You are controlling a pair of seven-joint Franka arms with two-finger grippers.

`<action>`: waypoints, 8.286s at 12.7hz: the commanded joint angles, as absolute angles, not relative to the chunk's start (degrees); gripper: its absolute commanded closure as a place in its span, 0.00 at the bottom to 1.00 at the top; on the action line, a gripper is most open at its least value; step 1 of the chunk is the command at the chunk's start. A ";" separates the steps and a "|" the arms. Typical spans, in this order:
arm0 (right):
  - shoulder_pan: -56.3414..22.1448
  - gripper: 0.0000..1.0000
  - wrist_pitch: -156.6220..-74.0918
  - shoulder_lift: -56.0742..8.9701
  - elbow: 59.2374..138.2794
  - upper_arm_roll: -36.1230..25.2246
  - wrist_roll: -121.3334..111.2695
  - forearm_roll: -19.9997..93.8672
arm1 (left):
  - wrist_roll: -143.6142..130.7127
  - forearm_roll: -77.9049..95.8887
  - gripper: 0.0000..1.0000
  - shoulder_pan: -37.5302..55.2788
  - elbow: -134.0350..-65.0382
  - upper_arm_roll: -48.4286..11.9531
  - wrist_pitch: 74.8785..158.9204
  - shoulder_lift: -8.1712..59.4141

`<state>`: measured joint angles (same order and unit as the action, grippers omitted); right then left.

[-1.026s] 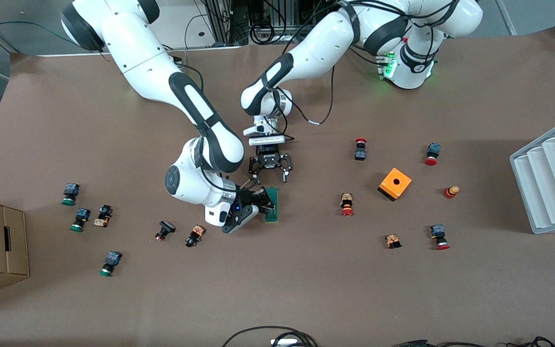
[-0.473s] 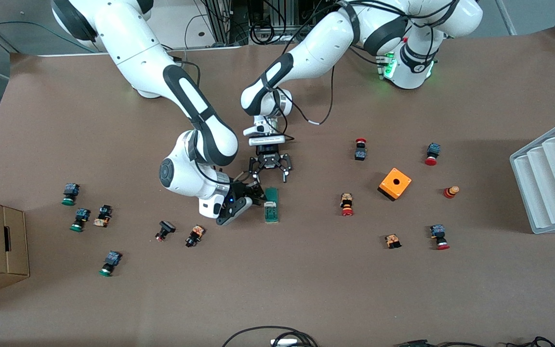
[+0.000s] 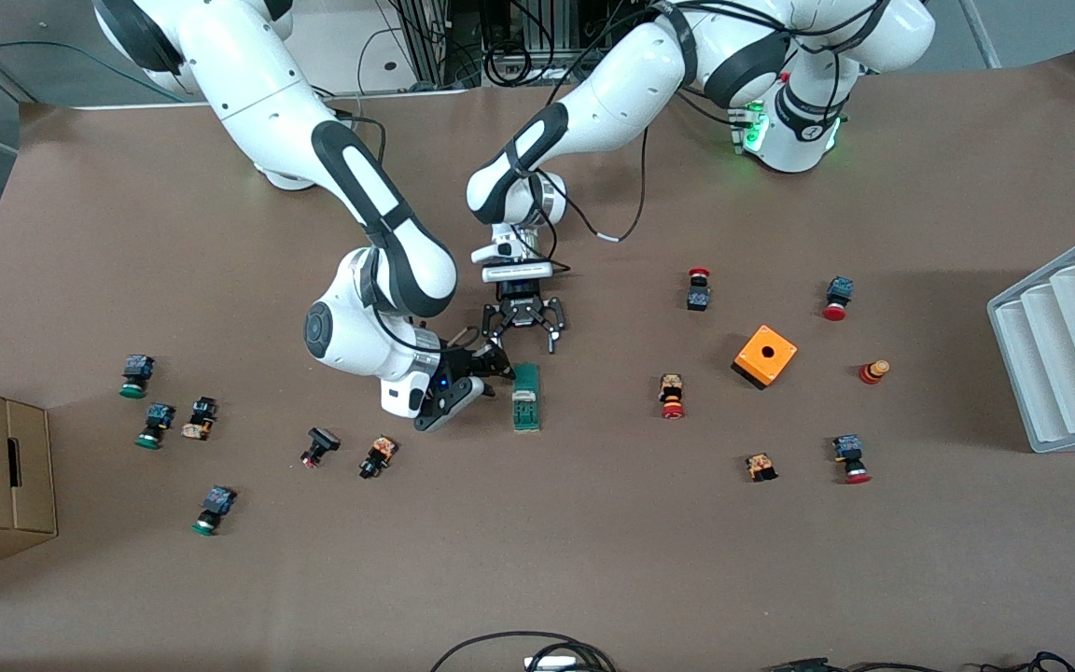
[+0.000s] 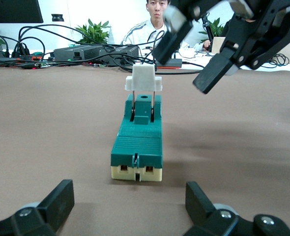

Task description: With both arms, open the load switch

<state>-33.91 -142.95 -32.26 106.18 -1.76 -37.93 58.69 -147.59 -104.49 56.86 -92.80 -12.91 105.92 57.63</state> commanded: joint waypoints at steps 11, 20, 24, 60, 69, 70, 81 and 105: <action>-32.96 0.63 -142.65 -30.32 107.23 -1.67 -38.94 60.73 | -149.94 -104.77 0.00 56.51 -91.93 -12.48 106.61 60.38; -33.05 0.69 -142.65 -31.46 104.07 -1.67 -38.24 60.91 | -149.94 -104.85 0.00 56.51 -91.93 -12.48 106.61 60.38; -33.05 0.72 -142.73 -33.31 101.69 -1.67 -38.06 61.08 | -149.94 -104.85 0.00 56.51 -91.93 -12.48 106.61 60.38; -33.66 0.84 -143.35 -36.74 97.47 -2.02 -38.14 63.19 | -152.05 -105.64 0.00 56.69 -92.11 -12.48 105.38 61.17; -33.92 0.85 -143.52 -38.50 95.63 -2.11 -37.97 63.11 | -152.05 -105.64 0.00 56.69 -92.20 -12.48 105.03 61.26; -34.10 0.85 -143.53 -38.58 95.63 -2.11 -37.97 63.11 | -152.05 -105.64 0.00 56.69 -92.20 -12.48 105.03 61.26; -35.51 0.86 -144.49 -38.76 95.71 -2.11 -38.14 63.81 | -152.05 -105.64 0.00 56.69 -92.20 -12.48 105.03 61.26; -35.60 0.86 -144.40 -38.23 97.12 -2.20 -38.85 63.81 | -151.96 -105.73 0.00 56.69 -92.11 -12.48 105.03 61.26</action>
